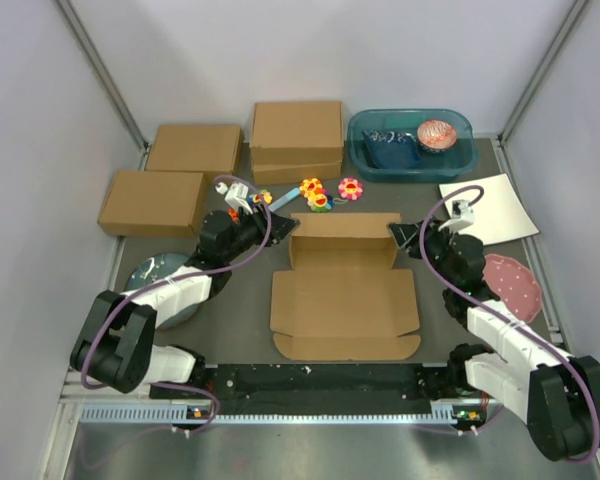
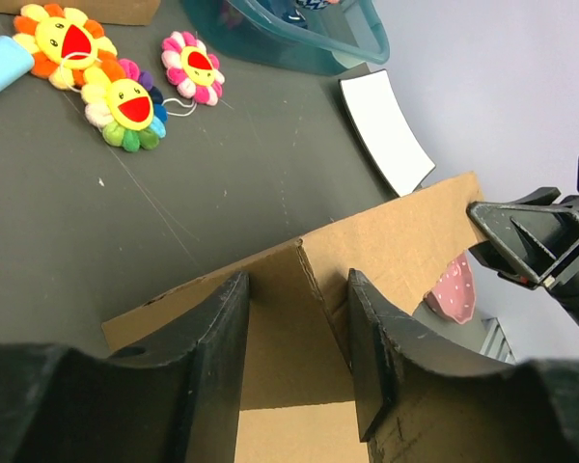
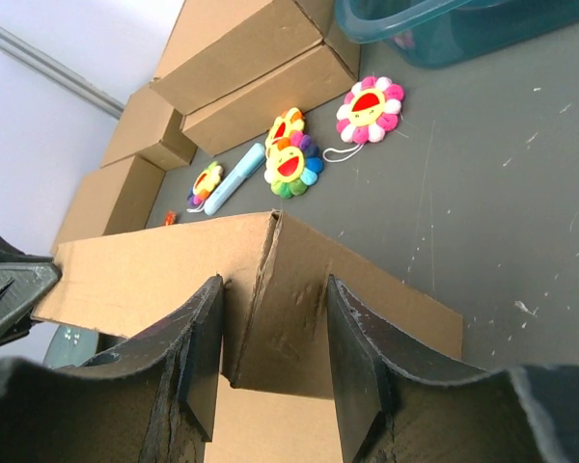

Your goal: Fold the paper box

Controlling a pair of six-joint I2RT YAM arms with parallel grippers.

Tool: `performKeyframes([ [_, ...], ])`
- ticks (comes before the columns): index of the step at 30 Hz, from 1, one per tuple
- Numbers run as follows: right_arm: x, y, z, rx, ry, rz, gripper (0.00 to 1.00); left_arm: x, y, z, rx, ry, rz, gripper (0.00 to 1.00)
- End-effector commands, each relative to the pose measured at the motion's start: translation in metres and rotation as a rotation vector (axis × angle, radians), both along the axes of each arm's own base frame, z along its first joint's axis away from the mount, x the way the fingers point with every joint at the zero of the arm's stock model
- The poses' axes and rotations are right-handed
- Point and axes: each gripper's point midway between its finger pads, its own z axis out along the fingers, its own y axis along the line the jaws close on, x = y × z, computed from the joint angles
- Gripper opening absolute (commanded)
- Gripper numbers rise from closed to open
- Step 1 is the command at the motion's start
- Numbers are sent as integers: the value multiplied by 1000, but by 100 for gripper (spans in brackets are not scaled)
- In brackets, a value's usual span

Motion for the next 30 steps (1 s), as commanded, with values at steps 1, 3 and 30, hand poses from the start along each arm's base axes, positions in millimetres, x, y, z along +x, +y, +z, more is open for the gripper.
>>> performKeyframes([
  [1, -31, -17, -93, -133, 290, -21, 35, -27, 22, -103, 207, 279, 31, 36],
  [3, -33, -18, -98, -137, 306, -22, 35, -28, 22, -106, 207, 288, 30, 34],
  [30, -9, -35, 26, -208, 179, -115, 75, 2, 27, 12, 230, 117, 109, 69],
])
